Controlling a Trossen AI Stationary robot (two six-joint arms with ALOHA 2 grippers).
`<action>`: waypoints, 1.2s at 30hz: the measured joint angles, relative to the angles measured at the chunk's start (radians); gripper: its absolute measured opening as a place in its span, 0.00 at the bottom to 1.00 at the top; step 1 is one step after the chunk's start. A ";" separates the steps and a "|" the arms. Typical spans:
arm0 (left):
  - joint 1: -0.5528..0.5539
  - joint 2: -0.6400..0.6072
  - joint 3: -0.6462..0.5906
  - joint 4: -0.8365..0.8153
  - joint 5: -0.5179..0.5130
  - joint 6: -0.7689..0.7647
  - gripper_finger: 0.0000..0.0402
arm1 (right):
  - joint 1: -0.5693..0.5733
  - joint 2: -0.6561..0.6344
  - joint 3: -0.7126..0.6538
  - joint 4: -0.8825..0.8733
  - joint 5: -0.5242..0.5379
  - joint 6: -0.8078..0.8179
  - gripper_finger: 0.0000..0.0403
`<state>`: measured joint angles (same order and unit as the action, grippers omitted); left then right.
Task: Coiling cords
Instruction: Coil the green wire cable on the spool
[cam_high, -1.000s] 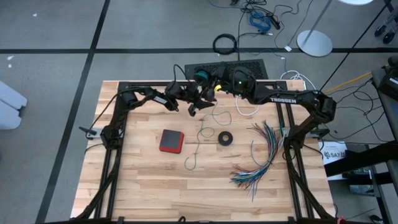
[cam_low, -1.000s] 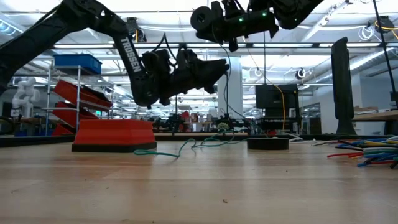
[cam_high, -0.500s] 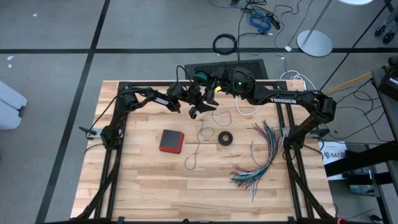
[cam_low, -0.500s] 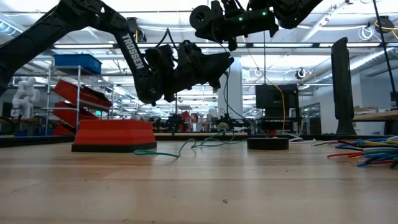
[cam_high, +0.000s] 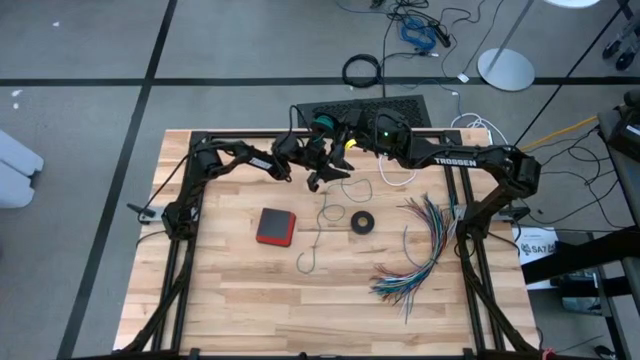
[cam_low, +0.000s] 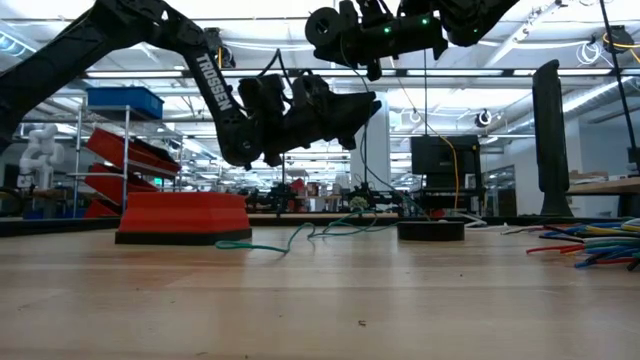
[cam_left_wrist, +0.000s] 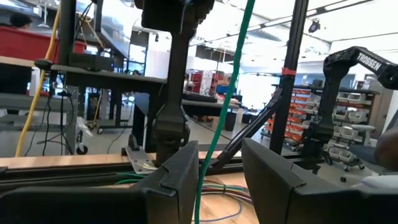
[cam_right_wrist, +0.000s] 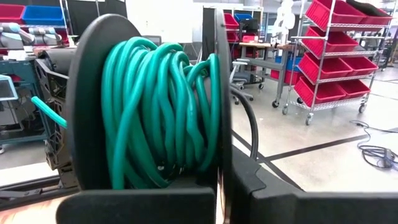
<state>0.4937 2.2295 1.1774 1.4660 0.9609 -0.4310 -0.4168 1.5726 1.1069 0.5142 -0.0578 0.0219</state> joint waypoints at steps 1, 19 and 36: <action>0.000 0.000 0.000 0.000 -0.004 -0.001 0.32 | 0.000 0.000 0.000 0.000 0.000 0.000 0.00; 0.138 0.000 0.000 -0.017 0.000 -0.085 0.01 | 0.009 0.000 0.000 -0.076 0.000 -0.013 0.00; 0.284 -0.002 0.000 -0.060 0.131 -0.298 0.00 | 0.001 -0.031 0.000 -0.339 0.007 -0.100 0.00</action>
<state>0.7773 2.2276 1.1774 1.4063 1.0917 -0.7286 -0.4155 1.5414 1.1065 0.1755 -0.0509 -0.0782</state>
